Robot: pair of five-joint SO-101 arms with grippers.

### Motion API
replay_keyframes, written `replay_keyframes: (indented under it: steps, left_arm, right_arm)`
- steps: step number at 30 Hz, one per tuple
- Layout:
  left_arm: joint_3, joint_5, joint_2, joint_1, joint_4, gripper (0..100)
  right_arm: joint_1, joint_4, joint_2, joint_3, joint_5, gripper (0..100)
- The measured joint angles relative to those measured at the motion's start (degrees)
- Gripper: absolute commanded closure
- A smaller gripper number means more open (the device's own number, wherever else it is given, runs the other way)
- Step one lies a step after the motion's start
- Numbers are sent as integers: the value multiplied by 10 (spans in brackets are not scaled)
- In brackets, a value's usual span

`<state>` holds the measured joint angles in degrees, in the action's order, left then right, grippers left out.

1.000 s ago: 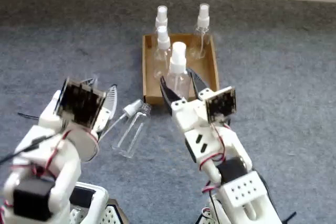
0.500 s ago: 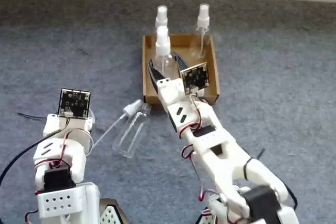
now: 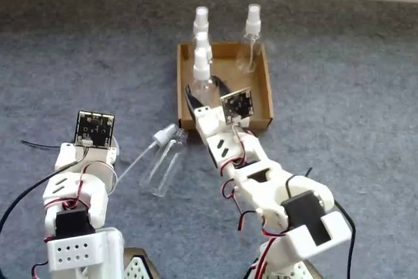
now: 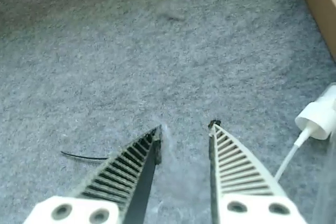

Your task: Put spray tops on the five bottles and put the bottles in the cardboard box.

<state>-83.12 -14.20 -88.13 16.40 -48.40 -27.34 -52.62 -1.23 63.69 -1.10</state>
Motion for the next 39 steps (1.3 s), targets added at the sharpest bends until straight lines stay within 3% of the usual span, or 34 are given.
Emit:
replay_keyframes:
  steps: [24,32,39]
  left_arm:
    - [0,0,0,-3,0,857]
    - [-8,0,0,-3,5,859]
    - [-26,0,0,-3,35,859]
  right_arm:
    - [0,-7,-33,-8,1,995]
    - [0,-146,-34,36,1,995]
    - [0,-176,-69,44,1,995]
